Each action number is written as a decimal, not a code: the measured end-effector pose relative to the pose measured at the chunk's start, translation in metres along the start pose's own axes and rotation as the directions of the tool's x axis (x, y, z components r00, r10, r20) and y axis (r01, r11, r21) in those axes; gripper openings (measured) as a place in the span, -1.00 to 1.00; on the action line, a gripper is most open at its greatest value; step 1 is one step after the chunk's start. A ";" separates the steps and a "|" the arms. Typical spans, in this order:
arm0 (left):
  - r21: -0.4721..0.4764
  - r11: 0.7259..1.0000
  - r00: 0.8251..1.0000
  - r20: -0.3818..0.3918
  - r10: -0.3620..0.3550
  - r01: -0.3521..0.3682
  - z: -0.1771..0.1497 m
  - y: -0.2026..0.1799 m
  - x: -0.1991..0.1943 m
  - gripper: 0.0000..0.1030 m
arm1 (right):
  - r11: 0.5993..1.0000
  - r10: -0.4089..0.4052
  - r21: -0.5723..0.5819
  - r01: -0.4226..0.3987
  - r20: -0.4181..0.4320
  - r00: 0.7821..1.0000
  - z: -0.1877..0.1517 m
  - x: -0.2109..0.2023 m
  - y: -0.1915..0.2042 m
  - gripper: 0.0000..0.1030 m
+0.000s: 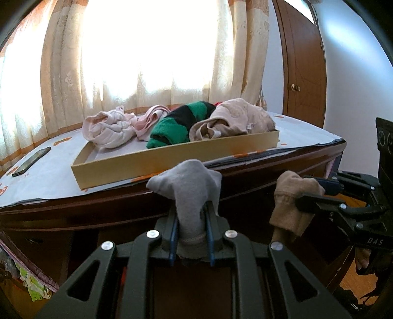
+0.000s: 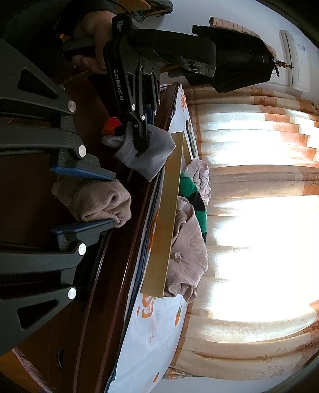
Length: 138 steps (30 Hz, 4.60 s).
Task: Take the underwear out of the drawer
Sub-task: 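Lift both held socks up out of the drawer toward the tray, then carry both socks over the tray and lower them onto the garments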
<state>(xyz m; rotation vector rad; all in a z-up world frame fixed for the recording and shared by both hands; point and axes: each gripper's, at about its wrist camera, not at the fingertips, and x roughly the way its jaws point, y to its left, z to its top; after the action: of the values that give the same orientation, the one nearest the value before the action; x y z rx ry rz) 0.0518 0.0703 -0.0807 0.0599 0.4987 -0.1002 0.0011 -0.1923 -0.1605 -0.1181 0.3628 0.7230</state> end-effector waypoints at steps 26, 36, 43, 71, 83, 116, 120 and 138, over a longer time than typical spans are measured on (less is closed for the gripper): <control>-0.019 1.000 0.993 0.121 -0.005 0.007 0.000 0.003 -0.018 -0.67 | 0.998 0.002 -0.067 0.007 0.135 0.991 -0.004 -0.018 0.009 -0.35; -0.025 1.000 0.991 0.136 -0.007 0.010 0.006 0.003 -0.023 -0.67 | 0.998 0.004 -0.067 0.005 0.144 0.990 -0.001 -0.020 0.011 -0.35; -0.026 1.000 0.989 0.148 0.001 0.003 0.012 0.006 -0.029 -0.67 | 0.997 0.017 -0.076 -0.005 0.152 0.988 0.007 -0.019 0.014 -0.35; -0.004 0.998 0.982 0.181 0.059 -0.059 0.073 0.034 -0.049 -0.67 | 0.992 0.075 -0.112 -0.055 0.190 0.979 0.079 -0.009 0.018 -0.35; -0.004 0.997 0.981 0.180 0.076 -0.077 0.089 0.047 -0.049 -0.67 | 0.990 0.087 -0.129 -0.061 0.202 0.976 0.102 -0.003 0.019 -0.35; 0.001 0.994 0.990 0.090 0.110 -0.111 0.118 0.078 -0.016 -0.67 | 0.988 0.122 -0.112 -0.107 0.139 0.983 0.153 0.051 0.018 -0.35; 0.005 0.994 0.991 0.074 0.109 -0.110 0.120 0.080 -0.009 -0.67 | 0.988 0.121 -0.106 -0.108 0.127 0.984 0.158 0.060 0.016 -0.35; -0.029 0.997 0.995 -0.083 0.063 -0.066 0.124 0.095 0.033 -0.67 | 0.993 0.116 -0.012 -0.116 0.006 0.993 0.177 0.119 -0.001 -0.35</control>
<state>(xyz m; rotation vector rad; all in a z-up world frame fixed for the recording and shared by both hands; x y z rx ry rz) 0.1498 0.1520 0.0159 0.0491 0.5797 -0.0263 0.1339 -0.0783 -0.0393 -0.1062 0.3614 0.8399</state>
